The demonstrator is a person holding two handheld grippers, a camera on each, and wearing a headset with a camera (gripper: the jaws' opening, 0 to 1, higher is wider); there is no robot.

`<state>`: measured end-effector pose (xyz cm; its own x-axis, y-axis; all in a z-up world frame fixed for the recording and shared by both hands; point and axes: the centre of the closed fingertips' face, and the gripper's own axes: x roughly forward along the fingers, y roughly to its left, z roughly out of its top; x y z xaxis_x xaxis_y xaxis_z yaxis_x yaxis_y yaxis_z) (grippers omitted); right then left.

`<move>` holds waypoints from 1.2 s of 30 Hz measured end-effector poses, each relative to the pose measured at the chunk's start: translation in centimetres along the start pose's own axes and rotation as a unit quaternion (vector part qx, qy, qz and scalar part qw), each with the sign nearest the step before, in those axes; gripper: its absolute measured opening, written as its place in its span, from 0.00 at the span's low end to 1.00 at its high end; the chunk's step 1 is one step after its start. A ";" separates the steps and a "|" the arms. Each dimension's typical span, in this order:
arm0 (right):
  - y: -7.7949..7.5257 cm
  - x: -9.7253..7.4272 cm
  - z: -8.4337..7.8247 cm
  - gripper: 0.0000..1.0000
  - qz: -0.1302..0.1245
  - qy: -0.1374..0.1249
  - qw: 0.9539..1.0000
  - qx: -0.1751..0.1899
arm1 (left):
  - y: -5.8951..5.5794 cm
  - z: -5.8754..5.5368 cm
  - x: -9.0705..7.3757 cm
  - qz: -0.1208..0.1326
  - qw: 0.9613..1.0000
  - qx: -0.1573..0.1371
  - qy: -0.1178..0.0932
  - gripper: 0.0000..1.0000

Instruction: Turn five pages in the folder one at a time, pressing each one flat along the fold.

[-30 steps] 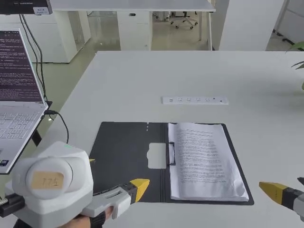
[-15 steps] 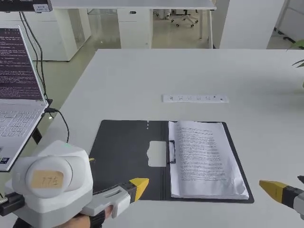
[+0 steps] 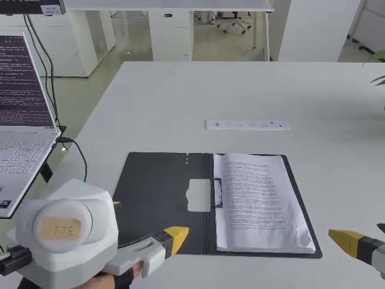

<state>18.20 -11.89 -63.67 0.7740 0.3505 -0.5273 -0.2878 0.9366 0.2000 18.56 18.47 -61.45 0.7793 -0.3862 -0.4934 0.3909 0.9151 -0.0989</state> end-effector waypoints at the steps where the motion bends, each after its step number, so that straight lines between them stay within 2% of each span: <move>1: 0.0 0.0 0.0 0.59 0.000 0.001 1.000 0.000 | 0.0 0.0 0.0 0.000 1.000 0.000 0.000 0.72; 25: -0.4 0.1 -0.6 0.59 -0.004 0.003 1.000 0.009 | 0.1 -0.6 0.7 -0.001 1.000 0.000 0.007 0.72; 36: -0.5 0.7 -1.5 0.58 -0.008 0.005 1.000 0.022 | 0.0 -0.7 2.0 -0.007 1.000 0.011 0.011 0.71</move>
<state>18.02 -12.14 -65.41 0.7721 0.3353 -0.5398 -0.2496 0.9412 0.2275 19.76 17.78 -63.09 0.7629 -0.3964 -0.5108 0.4128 0.9066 -0.0871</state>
